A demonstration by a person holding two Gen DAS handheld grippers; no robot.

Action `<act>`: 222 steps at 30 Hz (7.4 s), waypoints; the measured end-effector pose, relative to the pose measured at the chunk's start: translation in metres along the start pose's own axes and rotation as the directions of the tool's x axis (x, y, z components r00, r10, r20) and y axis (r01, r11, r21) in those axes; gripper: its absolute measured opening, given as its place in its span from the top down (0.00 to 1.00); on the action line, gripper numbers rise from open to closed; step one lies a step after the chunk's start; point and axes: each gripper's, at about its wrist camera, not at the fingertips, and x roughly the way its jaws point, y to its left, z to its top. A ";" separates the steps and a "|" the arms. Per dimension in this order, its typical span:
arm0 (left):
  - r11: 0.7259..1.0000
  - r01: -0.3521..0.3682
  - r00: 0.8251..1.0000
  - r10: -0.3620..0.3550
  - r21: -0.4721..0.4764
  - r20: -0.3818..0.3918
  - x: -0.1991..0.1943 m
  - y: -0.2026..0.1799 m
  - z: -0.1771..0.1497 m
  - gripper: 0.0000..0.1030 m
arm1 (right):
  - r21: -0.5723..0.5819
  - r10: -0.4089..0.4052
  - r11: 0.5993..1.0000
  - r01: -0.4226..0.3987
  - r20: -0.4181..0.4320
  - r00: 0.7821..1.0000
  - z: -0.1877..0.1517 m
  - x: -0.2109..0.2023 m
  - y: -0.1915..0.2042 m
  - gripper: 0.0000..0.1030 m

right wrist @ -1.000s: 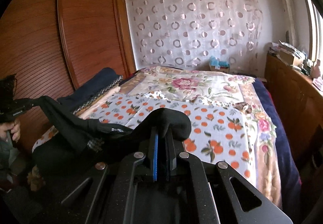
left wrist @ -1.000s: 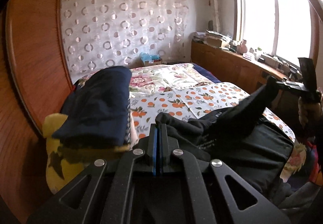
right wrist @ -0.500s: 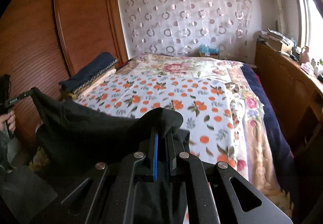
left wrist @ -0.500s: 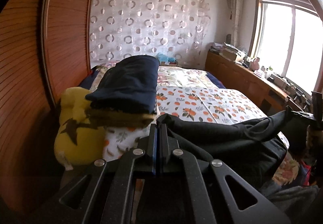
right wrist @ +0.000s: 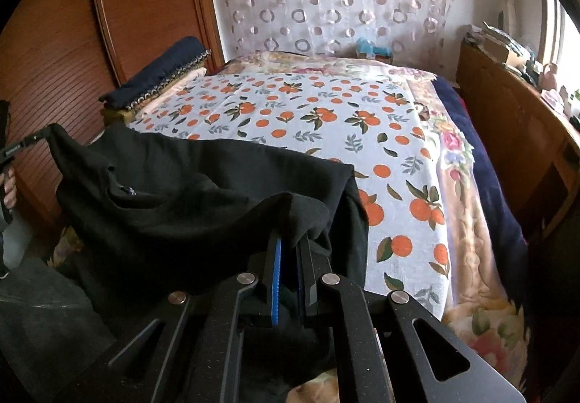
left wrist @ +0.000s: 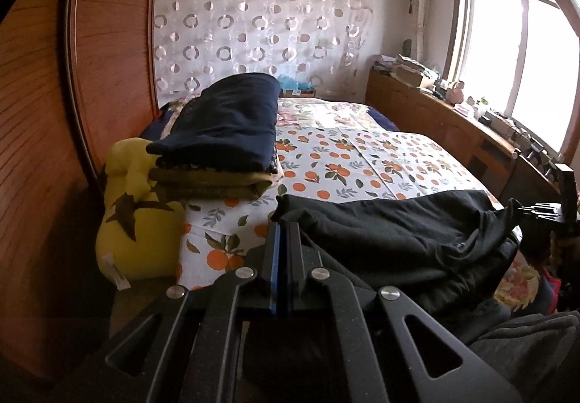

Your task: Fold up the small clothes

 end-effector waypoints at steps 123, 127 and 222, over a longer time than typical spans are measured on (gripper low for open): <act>0.985 0.049 0.955 -0.094 0.165 0.280 0.080 -0.071 0.199 0.90 | -0.151 -0.190 0.955 0.254 0.348 0.918 0.130 -0.117 0.020 0.88; 0.986 0.049 0.974 -0.082 0.158 0.212 0.140 -0.071 0.197 0.90 | -0.114 -0.200 0.965 0.237 0.268 0.942 0.141 -0.055 -0.003 0.88; 0.998 0.069 0.977 -0.065 0.010 -0.203 0.222 -0.069 0.067 0.93 | 0.156 -0.122 0.980 0.123 -0.016 0.992 0.107 -0.033 -0.012 0.98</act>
